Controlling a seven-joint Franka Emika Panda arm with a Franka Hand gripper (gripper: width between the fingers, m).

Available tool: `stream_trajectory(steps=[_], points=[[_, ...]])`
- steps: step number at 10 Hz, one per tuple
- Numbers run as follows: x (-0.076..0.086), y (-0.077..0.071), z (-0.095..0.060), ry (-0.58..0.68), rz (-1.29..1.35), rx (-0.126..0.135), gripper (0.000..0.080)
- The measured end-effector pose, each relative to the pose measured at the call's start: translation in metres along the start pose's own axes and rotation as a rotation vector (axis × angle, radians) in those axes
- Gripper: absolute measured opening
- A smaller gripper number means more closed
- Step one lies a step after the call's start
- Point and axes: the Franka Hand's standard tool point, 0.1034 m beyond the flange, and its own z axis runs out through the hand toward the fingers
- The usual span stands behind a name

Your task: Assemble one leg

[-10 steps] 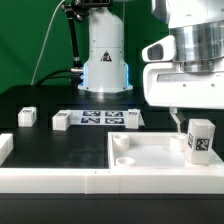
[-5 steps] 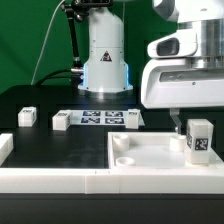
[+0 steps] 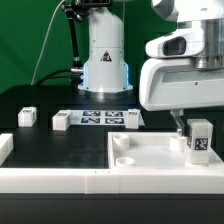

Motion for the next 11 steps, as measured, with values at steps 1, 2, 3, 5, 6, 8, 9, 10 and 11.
stream_trajectory(steps=[1, 2, 3, 5, 6, 8, 9, 10, 11], points=[[0.001, 0.003, 0.0, 0.001, 0.003, -0.002, 0.0446], [0.0, 0.007, 0.0, 0.0, 0.007, -0.006, 0.0305], [0.0, 0.008, 0.0, 0.0, 0.008, -0.007, 0.0301], [0.0, 0.009, 0.0, 0.0, 0.012, -0.008, 0.03], [0.001, 0.011, 0.0, -0.001, 0.049, -0.006, 0.0297], [0.0, 0.014, 0.0, -0.002, 0.22, 0.001, 0.0294], [-0.001, 0.016, 0.001, -0.004, 0.378, 0.009, 0.0294], [-0.001, 0.017, 0.002, -0.004, 0.494, 0.016, 0.0294], [-0.002, 0.018, 0.002, -0.006, 0.633, 0.023, 0.0294]])
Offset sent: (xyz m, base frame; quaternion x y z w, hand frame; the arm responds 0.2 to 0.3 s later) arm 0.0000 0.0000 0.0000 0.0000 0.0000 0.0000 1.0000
